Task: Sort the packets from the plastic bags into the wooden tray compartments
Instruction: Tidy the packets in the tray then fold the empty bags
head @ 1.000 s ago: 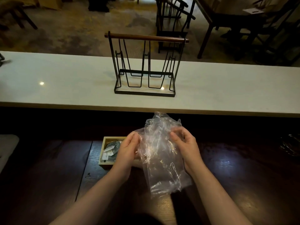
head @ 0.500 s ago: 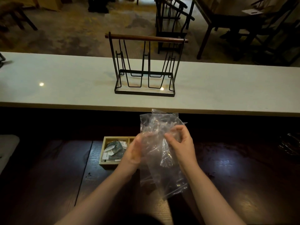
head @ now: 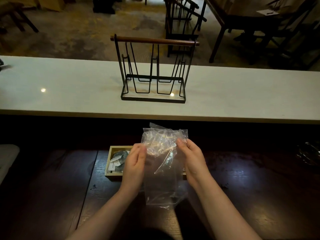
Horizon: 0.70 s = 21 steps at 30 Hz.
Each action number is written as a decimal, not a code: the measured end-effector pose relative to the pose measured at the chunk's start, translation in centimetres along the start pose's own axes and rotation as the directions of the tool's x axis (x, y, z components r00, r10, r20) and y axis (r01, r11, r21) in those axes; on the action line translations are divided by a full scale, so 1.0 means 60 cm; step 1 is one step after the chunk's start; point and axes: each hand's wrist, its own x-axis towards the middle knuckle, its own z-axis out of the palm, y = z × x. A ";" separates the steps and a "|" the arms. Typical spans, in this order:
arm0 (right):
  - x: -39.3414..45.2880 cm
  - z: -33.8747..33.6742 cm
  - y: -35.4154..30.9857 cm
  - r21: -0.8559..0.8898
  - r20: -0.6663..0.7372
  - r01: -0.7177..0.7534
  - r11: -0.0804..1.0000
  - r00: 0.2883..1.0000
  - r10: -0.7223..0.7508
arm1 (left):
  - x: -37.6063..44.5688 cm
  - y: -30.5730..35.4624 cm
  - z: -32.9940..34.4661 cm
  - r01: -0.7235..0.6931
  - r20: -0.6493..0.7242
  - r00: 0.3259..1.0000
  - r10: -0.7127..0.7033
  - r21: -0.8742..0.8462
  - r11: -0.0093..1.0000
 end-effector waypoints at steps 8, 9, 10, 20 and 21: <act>-0.005 0.022 -0.011 -0.139 -0.196 0.236 0.962 0.945 -0.260 | -0.002 -0.008 0.023 0.256 0.110 0.960 -0.258 0.027 0.966; -0.002 0.019 -0.010 -0.123 -0.213 0.231 0.965 0.944 -0.253 | -0.001 -0.007 0.022 0.247 0.108 0.962 -0.252 0.053 0.968; 0.000 0.013 -0.011 -0.087 -0.214 0.227 0.970 0.947 -0.241 | 0.000 -0.007 0.020 0.234 0.106 0.965 -0.240 0.069 0.970; 0.007 -0.039 -0.031 0.047 0.155 -0.029 0.998 0.988 0.022 | 0.000 0.007 0.007 0.120 0.116 0.985 -0.128 0.073 0.990; 0.001 -0.040 -0.030 -0.041 0.226 -0.088 0.995 0.970 0.095 | 0.000 0.009 0.007 0.111 0.108 0.987 -0.116 0.055 0.992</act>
